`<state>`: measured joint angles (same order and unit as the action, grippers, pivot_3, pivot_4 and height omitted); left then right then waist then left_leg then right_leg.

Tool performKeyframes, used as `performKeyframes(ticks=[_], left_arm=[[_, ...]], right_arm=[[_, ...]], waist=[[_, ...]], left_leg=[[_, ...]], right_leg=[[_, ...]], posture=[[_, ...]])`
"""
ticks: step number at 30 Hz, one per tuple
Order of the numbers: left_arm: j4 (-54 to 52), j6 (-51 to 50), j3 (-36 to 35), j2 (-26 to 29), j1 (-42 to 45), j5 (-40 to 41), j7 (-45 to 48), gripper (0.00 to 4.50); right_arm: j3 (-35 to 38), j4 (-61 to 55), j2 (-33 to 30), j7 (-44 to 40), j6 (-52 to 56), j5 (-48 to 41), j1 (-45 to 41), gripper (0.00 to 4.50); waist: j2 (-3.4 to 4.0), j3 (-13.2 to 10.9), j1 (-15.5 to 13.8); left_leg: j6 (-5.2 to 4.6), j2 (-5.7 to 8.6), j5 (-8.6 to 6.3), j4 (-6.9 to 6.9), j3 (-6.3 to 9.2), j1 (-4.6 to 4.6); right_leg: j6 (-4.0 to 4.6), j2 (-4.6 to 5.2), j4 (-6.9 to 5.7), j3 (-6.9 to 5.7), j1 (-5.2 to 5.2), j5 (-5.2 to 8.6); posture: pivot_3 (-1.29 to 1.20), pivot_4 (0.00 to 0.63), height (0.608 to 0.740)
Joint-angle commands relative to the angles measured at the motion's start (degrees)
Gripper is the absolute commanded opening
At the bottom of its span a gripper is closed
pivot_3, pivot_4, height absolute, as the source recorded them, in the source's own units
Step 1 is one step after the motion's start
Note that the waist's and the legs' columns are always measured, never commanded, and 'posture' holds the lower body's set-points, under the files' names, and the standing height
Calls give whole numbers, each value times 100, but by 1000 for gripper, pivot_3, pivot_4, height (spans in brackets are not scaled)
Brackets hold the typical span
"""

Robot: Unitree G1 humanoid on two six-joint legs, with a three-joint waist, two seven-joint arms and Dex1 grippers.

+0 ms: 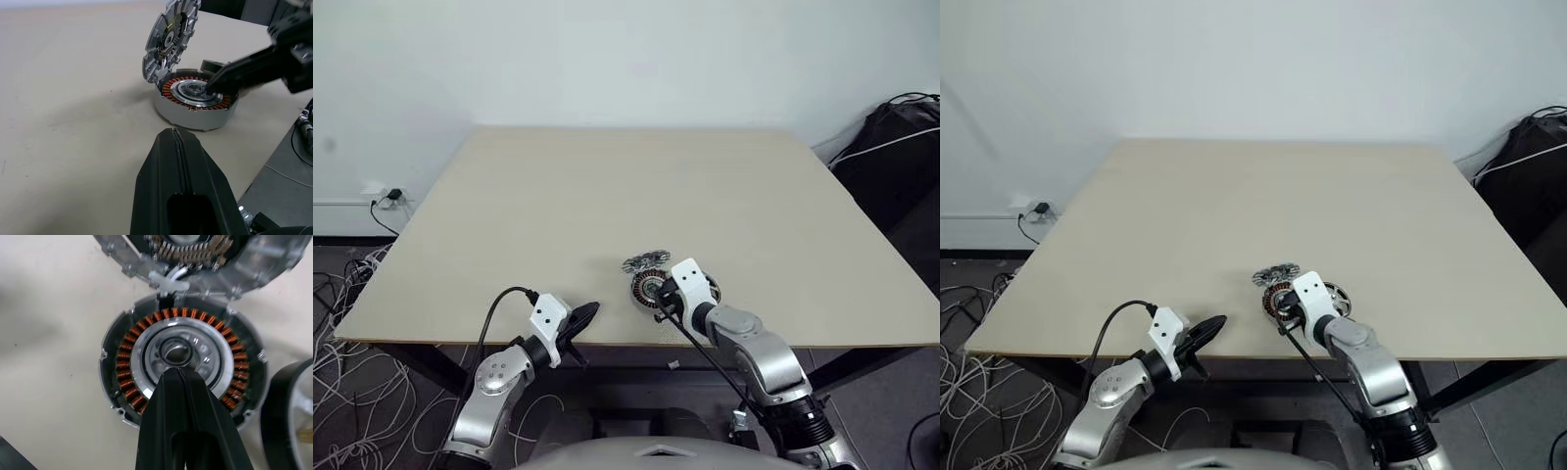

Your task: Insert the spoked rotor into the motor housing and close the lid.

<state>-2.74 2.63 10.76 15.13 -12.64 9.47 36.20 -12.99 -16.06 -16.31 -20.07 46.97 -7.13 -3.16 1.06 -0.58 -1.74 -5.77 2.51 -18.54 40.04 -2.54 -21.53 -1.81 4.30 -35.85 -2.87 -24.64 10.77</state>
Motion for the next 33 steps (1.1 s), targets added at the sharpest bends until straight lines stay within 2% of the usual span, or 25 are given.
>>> performKeyframes(ticks=[1,18,33], left_arm=[[-167,10,4,15,82,0,-24,0],[-161,-59,10,8,83,-16,-41,0],[-185,-77,29,7,78,-20,-39,0]], right_arm=[[44,-383,37,-15,35,-73,-138,31],[-308,357,375,21,-170,44,-509,31],[-92,498,238,77,-240,66,-398,31]], waist=[[0,0,0],[1,-1,9],[3,-3,9]], left_leg=[[0,0,0,-4,0,0],[0,1,0,-7,0,0],[0,1,-1,-8,0,0]], right_leg=[[1,0,1,0,-1,0],[2,2,2,0,-1,0],[2,2,2,0,-2,1]], posture=[[0,0,740],[0,0,740],[0,0,740]])
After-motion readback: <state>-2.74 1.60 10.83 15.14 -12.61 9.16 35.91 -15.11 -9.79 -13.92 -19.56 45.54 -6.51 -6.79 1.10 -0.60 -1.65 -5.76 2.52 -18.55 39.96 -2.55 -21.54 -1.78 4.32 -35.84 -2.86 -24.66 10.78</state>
